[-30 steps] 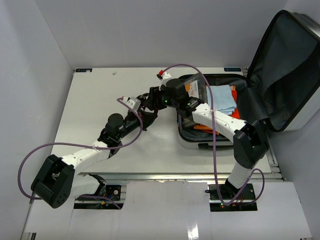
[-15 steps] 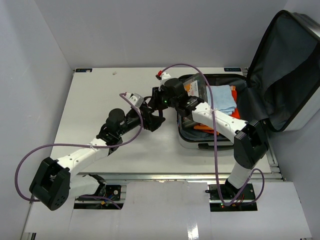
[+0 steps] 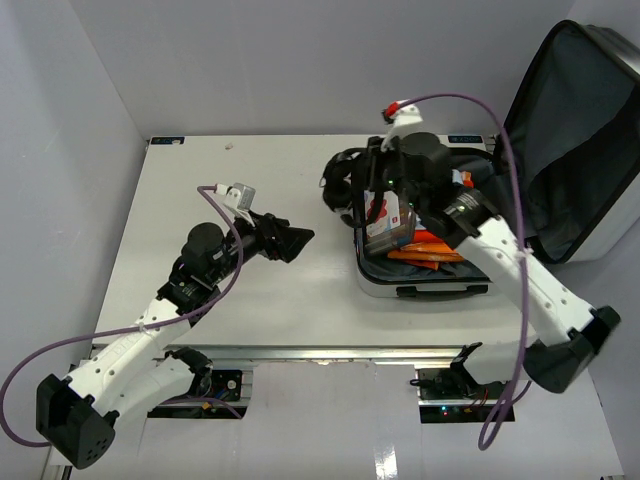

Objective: Pack the luggage

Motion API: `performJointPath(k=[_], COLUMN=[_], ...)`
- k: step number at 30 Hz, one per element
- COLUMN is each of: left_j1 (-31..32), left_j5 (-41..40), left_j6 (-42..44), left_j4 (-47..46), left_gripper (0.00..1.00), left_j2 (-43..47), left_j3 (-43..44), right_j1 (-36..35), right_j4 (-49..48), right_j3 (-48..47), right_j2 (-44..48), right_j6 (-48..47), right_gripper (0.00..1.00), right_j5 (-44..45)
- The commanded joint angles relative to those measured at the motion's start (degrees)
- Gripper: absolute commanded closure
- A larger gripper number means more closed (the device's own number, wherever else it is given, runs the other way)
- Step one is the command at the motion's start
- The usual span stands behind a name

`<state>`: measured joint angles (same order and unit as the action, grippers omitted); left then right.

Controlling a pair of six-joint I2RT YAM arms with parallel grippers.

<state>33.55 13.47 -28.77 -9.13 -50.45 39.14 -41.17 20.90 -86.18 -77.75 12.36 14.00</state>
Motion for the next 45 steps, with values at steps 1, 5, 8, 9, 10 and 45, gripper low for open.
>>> performJointPath(k=[1, 5, 8, 9, 10, 45], left_j1=[0.1, 0.2, 0.2, 0.2, 0.2, 2.0], left_j5=[-8.8, -13.5, -16.2, -16.7, -17.1, -14.8], left_j6=[-4.6, -6.4, -6.8, -6.6, -6.4, -4.2], left_j4=[8.1, 7.6, 6.7, 6.7, 6.6, 4.6], left_gripper=[0.02, 0.02, 0.02, 0.02, 0.02, 0.02], left_j2=[2.1, 1.3, 0.0, -0.5, -1.0, 0.6], left_j3=[-2.3, -4.7, -5.8, -6.1, -6.4, -8.5], right_j1=[2.1, 2.4, 2.4, 2.4, 2.4, 14.6], right_j4=[6.8, 12.4, 17.4, 19.2, 21.0, 37.2], right_j3=[-2.0, 2.5, 6.6, 7.5, 8.2, 21.5], right_j2=[11.0, 18.7, 22.9, 24.0, 25.1, 16.0], right_j6=[2.1, 8.9, 15.9, 18.7, 21.3, 49.5], right_gripper=[0.92, 0.92, 0.92, 0.92, 0.92, 0.92], right_j5=[18.0, 30.5, 36.1, 38.5, 40.3, 57.9])
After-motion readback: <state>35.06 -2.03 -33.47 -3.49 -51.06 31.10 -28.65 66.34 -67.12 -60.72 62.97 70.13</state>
